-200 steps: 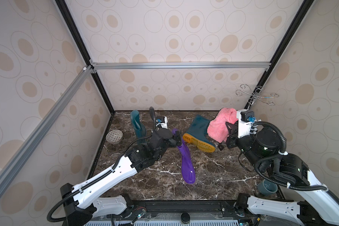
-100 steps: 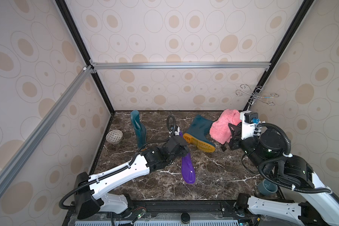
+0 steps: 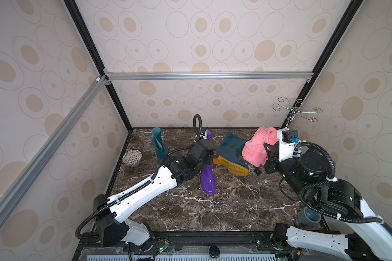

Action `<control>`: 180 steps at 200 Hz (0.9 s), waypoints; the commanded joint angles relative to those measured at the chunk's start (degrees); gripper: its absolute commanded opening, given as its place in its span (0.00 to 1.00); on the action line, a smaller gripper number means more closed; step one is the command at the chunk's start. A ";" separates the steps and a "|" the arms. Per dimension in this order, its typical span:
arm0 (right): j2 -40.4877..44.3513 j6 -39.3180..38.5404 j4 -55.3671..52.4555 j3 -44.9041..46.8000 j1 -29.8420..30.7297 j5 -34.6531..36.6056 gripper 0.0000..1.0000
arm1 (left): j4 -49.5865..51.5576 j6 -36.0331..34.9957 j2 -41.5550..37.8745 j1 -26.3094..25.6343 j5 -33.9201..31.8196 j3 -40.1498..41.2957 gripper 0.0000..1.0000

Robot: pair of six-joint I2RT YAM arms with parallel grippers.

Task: Wipe the rubber boots with a cloth
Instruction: Pick up the rubber boot from the center of the board, then place the rubber boot at the center of the board.

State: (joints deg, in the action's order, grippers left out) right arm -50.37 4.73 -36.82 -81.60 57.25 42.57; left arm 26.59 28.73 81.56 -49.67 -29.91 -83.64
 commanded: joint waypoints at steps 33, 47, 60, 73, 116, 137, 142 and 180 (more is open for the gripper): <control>-0.69 0.63 1.96 0.39 -0.30 -1.26 0.00 | -9.24 -12.12 -0.57 8.46 -1.41 -1.99 0.00; -0.94 0.56 2.41 0.21 -0.23 -1.57 0.00 | -12.73 -15.21 -1.19 9.89 -1.26 -0.05 0.00; -1.21 0.67 2.58 0.04 -0.27 -1.76 0.00 | -12.74 -15.88 -0.64 11.71 2.98 -0.55 0.00; -1.53 0.89 2.78 0.03 -0.26 -1.98 0.00 | -14.23 -17.35 -0.27 12.51 3.87 -0.29 0.00; -2.34 1.60 2.93 0.08 -0.27 -2.74 0.00 | -18.21 -18.11 0.36 18.18 9.63 2.82 0.00; -2.37 1.48 2.97 0.17 -0.30 -2.62 0.00 | -18.29 -18.20 1.02 19.60 9.98 4.24 0.00; -2.37 1.33 2.98 0.18 -0.28 -2.58 0.00 | -18.32 -18.10 1.18 19.99 10.56 4.58 0.00; -2.41 1.37 2.98 0.70 -0.30 -2.50 0.00 | -17.84 -17.54 3.01 20.97 11.91 4.28 0.00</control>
State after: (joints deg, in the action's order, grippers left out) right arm -53.01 5.61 -35.09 -81.60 57.23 39.81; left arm 14.68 12.43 84.97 -29.28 -18.61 -77.84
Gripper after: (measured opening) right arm 0.057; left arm 0.066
